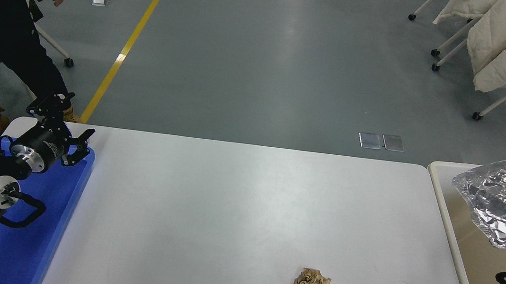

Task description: Clean the table surface

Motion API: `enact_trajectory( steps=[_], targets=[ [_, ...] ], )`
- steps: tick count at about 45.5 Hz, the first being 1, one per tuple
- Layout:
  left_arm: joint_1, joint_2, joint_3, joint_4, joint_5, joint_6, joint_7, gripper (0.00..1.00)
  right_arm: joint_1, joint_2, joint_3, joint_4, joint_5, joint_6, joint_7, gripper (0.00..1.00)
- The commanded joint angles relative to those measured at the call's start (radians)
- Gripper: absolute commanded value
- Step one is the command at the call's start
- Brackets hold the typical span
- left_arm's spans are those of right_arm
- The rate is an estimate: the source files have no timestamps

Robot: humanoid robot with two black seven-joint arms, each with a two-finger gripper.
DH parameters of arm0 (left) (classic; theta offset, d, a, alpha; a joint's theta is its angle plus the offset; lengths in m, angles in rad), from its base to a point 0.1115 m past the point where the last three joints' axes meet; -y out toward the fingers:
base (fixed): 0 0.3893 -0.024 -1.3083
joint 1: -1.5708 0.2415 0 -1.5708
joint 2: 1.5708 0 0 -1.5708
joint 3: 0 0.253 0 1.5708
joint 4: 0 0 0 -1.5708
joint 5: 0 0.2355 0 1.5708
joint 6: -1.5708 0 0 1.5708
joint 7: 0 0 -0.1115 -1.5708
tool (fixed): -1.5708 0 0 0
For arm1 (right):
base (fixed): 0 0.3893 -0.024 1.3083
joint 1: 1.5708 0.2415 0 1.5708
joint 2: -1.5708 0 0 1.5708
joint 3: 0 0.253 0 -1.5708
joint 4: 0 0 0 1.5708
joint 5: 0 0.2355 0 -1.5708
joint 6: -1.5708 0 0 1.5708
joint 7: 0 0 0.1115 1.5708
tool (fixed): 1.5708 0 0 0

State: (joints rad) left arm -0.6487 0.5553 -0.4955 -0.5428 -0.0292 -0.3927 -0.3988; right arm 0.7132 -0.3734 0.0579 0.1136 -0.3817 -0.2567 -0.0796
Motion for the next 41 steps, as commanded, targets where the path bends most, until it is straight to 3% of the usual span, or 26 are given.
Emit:
enact_trajectory(
  steps=[1, 12, 13, 16, 17, 41],
  targets=[
    [0.000, 0.000, 0.000, 0.001, 0.000, 0.000, 0.000, 1.00, -0.023, 0.021, 0.000, -0.008, 0.038, -0.018, 0.017, 0.00],
    [0.001, 0.000, 0.000, 0.001, 0.000, 0.000, 0.000, 1.00, -0.020, 0.024, 0.000, -0.008, 0.040, -0.015, 0.017, 0.00],
    [0.000, 0.000, 0.000, 0.000, 0.000, 0.000, 0.000, 1.00, -0.018, 0.024, 0.000, -0.008, 0.040, -0.018, 0.017, 0.17],
    [0.000, 0.000, 0.000, 0.000, 0.000, 0.000, 0.000, 1.00, -0.009, 0.024, 0.002, -0.008, 0.040, -0.019, 0.015, 0.93],
    [0.000, 0.000, 0.000, 0.001, 0.000, 0.000, 0.000, 1.00, -0.005, 0.024, 0.002, -0.008, 0.041, -0.019, 0.014, 1.00],
    [0.000, 0.000, 0.000, 0.001, 0.000, 0.000, 0.000, 1.00, 0.012, -0.005, 0.057, -0.005, 0.081, -0.019, 0.014, 1.00]
  ],
)
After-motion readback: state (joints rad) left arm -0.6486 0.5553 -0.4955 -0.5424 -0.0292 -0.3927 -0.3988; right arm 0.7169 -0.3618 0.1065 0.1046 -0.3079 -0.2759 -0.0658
